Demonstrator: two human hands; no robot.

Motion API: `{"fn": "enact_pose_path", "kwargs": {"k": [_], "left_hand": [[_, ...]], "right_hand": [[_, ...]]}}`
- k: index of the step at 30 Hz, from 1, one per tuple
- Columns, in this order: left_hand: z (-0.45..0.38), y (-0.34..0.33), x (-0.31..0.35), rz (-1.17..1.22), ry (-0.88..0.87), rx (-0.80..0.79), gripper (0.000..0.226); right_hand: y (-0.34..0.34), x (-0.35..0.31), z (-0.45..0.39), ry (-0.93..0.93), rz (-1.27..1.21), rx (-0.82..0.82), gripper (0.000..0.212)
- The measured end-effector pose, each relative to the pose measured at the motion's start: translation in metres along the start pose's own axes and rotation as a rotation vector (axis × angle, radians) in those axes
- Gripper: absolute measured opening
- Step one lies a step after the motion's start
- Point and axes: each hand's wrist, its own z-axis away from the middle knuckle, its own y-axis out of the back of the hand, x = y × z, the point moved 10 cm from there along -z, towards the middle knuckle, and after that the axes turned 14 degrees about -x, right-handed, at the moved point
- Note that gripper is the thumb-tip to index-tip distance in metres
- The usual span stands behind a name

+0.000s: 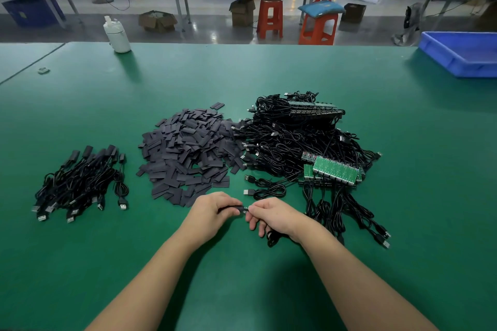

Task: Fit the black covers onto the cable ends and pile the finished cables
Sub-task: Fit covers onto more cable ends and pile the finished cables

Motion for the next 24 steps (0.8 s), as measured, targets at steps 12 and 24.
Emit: {"fn": "enact_pose_path", "kwargs": {"k": [12, 24], "left_hand": [[-0.003, -0.016, 0.019, -0.251, -0.070, -0.103, 0.020], [-0.013, -0.033, 0.027, -0.572, 0.009, -0.273, 0.021]], "right_hand": [[0.002, 0.003, -0.001, 0.005, 0.071, 0.022, 0.033], [0.004, 0.005, -0.001, -0.013, 0.114, 0.057, 0.033]]}}
